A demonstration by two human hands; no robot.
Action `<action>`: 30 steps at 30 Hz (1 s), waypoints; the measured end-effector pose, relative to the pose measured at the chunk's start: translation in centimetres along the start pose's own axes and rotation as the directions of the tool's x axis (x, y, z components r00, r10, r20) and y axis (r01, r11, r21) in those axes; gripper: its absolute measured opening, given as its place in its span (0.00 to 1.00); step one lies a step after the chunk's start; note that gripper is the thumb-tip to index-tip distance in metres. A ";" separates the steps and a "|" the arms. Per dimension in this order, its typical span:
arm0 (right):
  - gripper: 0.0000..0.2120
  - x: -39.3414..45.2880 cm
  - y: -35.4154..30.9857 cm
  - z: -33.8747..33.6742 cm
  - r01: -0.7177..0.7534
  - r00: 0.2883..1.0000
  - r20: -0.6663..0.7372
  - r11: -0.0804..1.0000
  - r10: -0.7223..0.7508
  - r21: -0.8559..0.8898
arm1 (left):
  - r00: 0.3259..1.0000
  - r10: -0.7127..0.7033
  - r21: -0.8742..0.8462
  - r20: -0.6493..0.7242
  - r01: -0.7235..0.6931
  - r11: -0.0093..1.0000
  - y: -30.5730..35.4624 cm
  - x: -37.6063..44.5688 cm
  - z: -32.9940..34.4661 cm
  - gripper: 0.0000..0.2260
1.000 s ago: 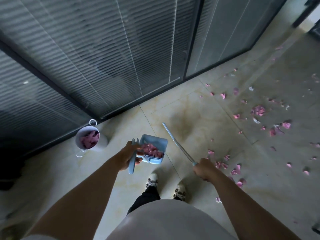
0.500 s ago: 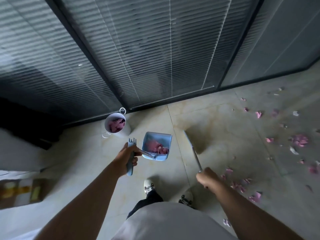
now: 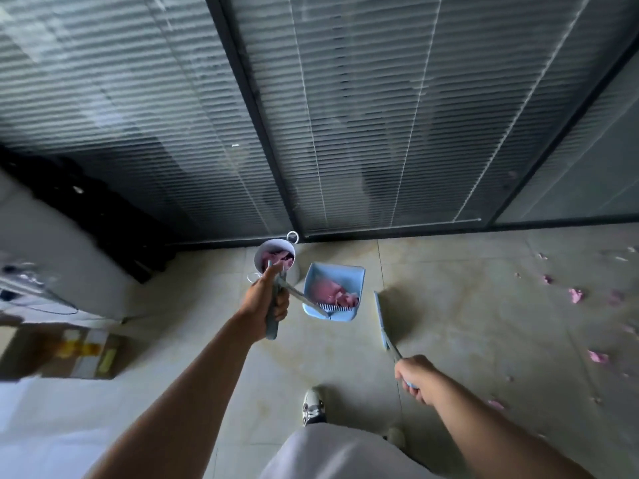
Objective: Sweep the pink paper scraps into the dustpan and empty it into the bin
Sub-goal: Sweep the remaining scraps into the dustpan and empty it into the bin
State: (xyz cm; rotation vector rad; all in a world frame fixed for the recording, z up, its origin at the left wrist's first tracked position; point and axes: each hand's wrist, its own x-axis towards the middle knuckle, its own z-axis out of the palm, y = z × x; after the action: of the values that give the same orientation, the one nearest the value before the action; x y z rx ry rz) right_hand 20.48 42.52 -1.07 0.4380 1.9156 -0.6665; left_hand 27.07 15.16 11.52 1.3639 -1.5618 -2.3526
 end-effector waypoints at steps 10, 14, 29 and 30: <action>0.07 -0.7 -2.4 2.3 0.042 0.997 0.059 0.998 -0.045 0.056 | 0.989 0.073 -0.016 -0.128 -0.075 0.997 2.2 -2.6 -2.5 0.15; 0.06 -1.2 -3.0 3.3 0.047 0.995 0.083 0.995 -0.054 0.083 | 0.985 0.110 0.025 -0.134 -0.108 0.994 2.1 -3.3 -4.0 0.15; 0.03 -2.5 -4.8 4.3 0.176 0.984 0.019 0.984 -0.176 -0.014 | 0.957 0.286 0.653 -0.052 -0.184 0.735 -0.1 -1.5 -5.2 0.11; 0.03 -2.5 -4.8 4.2 0.181 0.983 0.017 0.983 -0.181 -0.032 | 0.952 0.301 0.715 -0.050 -0.176 0.677 -0.6 -1.2 -5.0 0.12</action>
State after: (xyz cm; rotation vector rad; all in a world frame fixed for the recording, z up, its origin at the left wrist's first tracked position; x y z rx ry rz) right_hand 21.78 36.10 1.03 0.2390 1.9660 -0.7525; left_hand 31.35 12.25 11.27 1.2572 -2.5390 -1.4637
